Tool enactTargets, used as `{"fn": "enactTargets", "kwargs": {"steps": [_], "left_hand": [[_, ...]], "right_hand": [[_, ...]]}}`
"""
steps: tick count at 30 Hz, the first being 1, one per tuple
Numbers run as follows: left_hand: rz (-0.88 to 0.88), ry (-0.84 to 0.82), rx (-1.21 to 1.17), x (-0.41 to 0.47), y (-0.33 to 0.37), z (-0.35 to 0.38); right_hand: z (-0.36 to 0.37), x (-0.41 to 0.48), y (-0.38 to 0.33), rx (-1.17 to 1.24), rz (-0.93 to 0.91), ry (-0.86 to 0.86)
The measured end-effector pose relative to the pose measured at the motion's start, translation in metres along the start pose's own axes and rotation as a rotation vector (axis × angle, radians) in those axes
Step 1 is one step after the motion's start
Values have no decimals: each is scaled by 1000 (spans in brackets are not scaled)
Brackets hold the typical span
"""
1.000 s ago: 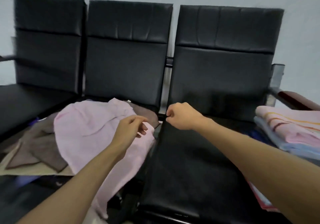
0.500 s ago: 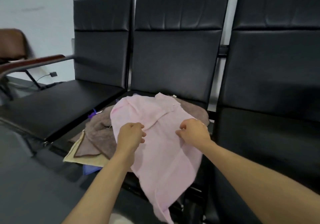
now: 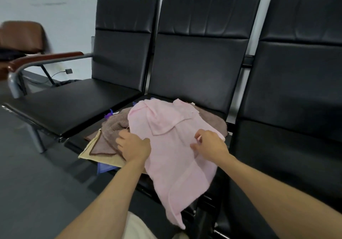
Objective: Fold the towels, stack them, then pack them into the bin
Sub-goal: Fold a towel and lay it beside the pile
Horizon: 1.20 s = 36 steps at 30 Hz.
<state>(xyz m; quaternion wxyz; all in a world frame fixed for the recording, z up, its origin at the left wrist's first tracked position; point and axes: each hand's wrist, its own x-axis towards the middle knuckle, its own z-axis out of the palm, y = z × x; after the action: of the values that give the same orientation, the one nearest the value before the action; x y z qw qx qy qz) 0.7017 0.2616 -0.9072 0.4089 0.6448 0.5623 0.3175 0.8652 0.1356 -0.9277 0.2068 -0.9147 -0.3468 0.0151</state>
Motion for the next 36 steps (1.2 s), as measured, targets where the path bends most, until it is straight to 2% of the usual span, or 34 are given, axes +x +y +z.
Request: {"fn": "enactTargets", "kwargs": {"steps": [5,8,12,14,17,19,21,25,28,34,36], "left_hand": [[-2,-87,-171,5,-4,6],[-53,-196,-290,2,1,12],[-167,-376,-457,-4,7,14],[-150,-405,-467,-7,7,13],[-135,-350,-475,-9,11,11],[-189,-317,-510,-8,13,11],[-226,-314,-530,-8,15,12],[-250,-364,-538,-10,14,12],[-297,-428,-542,-9,12,13],[-310,-549,-501,-12,13,16],[-309,-584,-541,-15,15,18]], "right_hand": [[3,4,1,8,-17,115],[-4,2,3,219,-48,132],[-38,-18,0,606,-89,37],[-58,-30,-2,714,-127,-77],[-70,-40,2,777,-155,-462],[-65,-41,5,771,-88,-616],[-53,-39,5,695,17,-534],[-24,-25,13,514,219,-125],[-14,-20,16,524,291,-88],[-12,-13,-1,301,248,-29],[-17,-12,-10,392,285,-35]]}}
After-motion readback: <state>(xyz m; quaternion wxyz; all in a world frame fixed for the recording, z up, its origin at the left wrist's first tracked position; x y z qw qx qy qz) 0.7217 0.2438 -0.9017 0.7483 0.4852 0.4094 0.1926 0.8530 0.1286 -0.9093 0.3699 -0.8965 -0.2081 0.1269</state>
